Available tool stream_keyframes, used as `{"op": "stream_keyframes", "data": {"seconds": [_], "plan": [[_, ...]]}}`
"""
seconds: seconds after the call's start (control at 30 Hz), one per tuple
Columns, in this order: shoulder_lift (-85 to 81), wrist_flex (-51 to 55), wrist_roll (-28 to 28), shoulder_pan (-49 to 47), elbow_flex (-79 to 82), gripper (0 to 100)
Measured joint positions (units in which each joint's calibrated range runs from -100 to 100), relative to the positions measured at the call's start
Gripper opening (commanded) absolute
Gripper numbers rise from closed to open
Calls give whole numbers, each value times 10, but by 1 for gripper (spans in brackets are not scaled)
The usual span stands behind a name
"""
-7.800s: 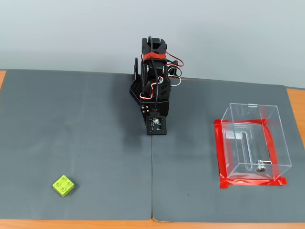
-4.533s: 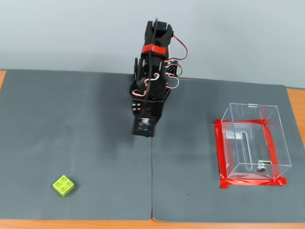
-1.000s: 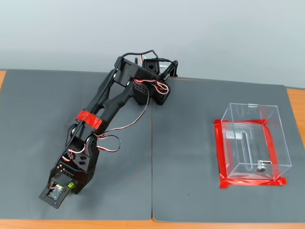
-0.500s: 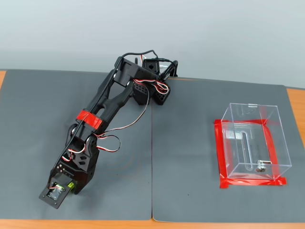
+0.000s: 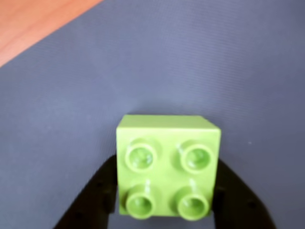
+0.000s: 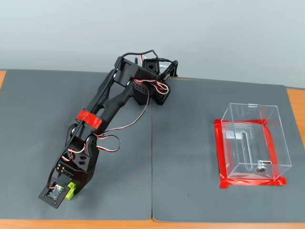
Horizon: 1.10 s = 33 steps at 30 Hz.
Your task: Pick the green lego block and place it into the transparent box
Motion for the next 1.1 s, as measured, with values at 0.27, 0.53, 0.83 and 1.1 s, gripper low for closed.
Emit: {"op": "stream_keyframes", "data": {"seconds": [0.27,0.53,0.83,1.1], "plan": [[0,0,0,0,0,11],[0,0,0,0,0,11],[-113,0,0,0,35,11],[-297,1,0,0,159,11]]}}
